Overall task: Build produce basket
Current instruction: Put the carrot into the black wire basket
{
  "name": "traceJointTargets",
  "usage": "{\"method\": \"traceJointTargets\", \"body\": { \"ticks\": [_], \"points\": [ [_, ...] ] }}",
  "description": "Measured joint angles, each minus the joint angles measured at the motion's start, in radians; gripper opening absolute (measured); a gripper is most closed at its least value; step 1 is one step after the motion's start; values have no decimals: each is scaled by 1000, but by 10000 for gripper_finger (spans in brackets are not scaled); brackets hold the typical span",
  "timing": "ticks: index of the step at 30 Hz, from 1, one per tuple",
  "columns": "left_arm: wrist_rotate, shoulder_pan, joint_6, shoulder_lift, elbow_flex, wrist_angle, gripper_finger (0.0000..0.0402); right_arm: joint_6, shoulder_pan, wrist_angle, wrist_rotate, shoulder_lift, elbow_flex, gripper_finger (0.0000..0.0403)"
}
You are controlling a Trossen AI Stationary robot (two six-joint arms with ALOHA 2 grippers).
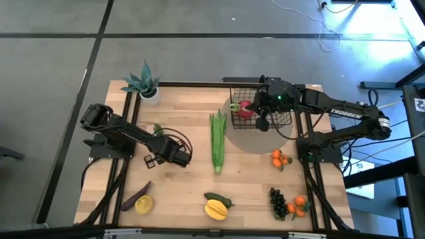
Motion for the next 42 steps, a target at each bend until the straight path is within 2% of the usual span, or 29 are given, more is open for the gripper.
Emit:
{"method": "traceJointTargets", "body": {
  "ticks": [4, 21, 33, 38, 42],
  "points": [
    [-49, 0, -5, 0, -59, 99, 109, -2, 0, 0, 0, 0, 0, 0],
    [-81, 0, -3, 10, -115, 154, 109, 3, 0, 2, 1, 0, 0, 0],
    [-108, 3, 223, 51, -115, 156, 109, 51, -1, 2, 3, 0, 0, 0],
    [-103, 4, 257, 55, -115, 163, 85, 51, -1, 2, 3, 0, 0, 0],
    [-96, 1, 270, 55, -116, 163, 39, 51, -1, 2, 3, 0, 0, 0]
  ]
}}
